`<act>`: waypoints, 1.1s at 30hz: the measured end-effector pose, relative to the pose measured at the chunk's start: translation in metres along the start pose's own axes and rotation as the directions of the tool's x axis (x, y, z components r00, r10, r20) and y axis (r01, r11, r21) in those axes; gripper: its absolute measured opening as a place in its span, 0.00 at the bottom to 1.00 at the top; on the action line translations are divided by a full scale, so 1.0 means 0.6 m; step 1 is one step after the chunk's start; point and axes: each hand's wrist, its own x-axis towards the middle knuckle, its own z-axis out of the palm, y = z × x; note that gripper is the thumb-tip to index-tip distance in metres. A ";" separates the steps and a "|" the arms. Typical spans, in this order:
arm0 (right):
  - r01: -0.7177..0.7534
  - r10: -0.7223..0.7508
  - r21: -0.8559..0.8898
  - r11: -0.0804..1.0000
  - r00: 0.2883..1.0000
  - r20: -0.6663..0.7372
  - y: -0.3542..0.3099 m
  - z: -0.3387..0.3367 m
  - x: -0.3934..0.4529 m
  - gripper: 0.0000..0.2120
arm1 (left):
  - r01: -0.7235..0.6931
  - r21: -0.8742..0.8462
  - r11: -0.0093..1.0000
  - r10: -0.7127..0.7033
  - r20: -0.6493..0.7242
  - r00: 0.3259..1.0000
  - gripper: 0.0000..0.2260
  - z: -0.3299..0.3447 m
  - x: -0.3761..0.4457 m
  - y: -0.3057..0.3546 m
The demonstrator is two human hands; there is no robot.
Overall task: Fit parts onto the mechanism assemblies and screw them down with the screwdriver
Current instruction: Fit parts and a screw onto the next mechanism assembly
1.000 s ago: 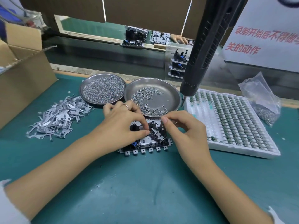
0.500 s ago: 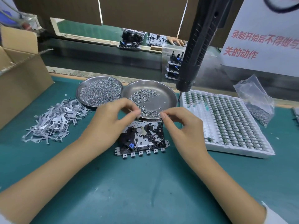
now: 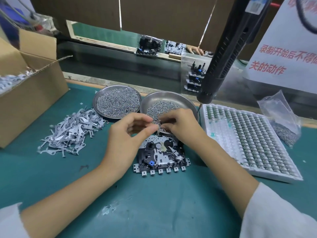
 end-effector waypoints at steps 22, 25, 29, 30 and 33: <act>-0.079 0.181 0.940 0.333 0.983 0.019 -0.035 -0.014 -0.114 0.12 | -0.287 0.157 0.945 0.277 0.079 0.958 0.14 0.010 -0.025 -0.006; -0.076 0.196 0.941 0.330 0.981 0.010 -0.036 -0.001 -0.122 0.13 | -0.300 0.145 0.943 0.292 0.077 0.953 0.13 0.012 -0.029 -0.006; -0.072 0.176 0.962 0.263 0.984 0.025 -0.033 0.003 -0.125 0.11 | -0.301 0.122 0.946 0.295 0.066 0.953 0.13 0.013 -0.030 -0.007; -0.080 0.168 0.968 0.239 0.985 0.040 -0.033 0.002 -0.125 0.11 | -0.306 0.120 0.944 0.301 0.062 0.952 0.13 0.013 -0.030 -0.006; -0.095 0.154 0.972 0.215 0.986 0.062 -0.032 0.001 -0.126 0.10 | -0.327 0.114 0.938 0.322 0.062 0.945 0.12 0.015 -0.031 -0.004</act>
